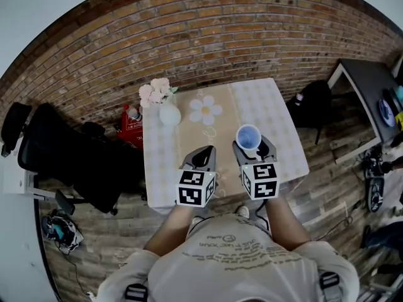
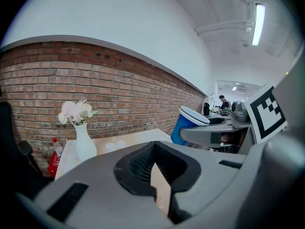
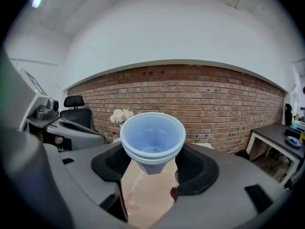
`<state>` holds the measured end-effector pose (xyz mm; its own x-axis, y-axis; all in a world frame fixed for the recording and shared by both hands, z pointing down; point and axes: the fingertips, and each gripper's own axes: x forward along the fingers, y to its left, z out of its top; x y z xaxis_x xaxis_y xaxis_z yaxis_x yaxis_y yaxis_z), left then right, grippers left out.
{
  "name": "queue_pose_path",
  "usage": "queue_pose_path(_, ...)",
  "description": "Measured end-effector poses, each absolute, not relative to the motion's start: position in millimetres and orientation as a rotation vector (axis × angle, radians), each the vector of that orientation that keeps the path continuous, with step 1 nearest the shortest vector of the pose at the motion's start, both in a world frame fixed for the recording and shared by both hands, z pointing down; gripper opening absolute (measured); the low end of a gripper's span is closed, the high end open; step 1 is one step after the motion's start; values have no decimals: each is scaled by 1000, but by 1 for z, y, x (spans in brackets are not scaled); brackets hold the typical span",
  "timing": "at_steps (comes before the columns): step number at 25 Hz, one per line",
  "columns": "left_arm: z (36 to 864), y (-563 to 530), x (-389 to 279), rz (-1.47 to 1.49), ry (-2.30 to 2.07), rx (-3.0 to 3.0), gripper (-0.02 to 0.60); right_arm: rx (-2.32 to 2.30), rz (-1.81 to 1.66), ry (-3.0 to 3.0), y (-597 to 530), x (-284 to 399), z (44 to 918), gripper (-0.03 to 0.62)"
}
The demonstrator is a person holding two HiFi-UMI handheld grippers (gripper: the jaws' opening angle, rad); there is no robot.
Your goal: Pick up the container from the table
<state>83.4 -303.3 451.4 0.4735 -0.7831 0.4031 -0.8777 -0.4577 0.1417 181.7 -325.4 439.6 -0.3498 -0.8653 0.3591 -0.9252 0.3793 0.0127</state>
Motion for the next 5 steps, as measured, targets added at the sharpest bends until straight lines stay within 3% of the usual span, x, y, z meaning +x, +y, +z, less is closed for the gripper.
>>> queue_pose_path(5,457,-303,84,410,-1400,2395,3,1569,271,-2344,-326,182,444,290)
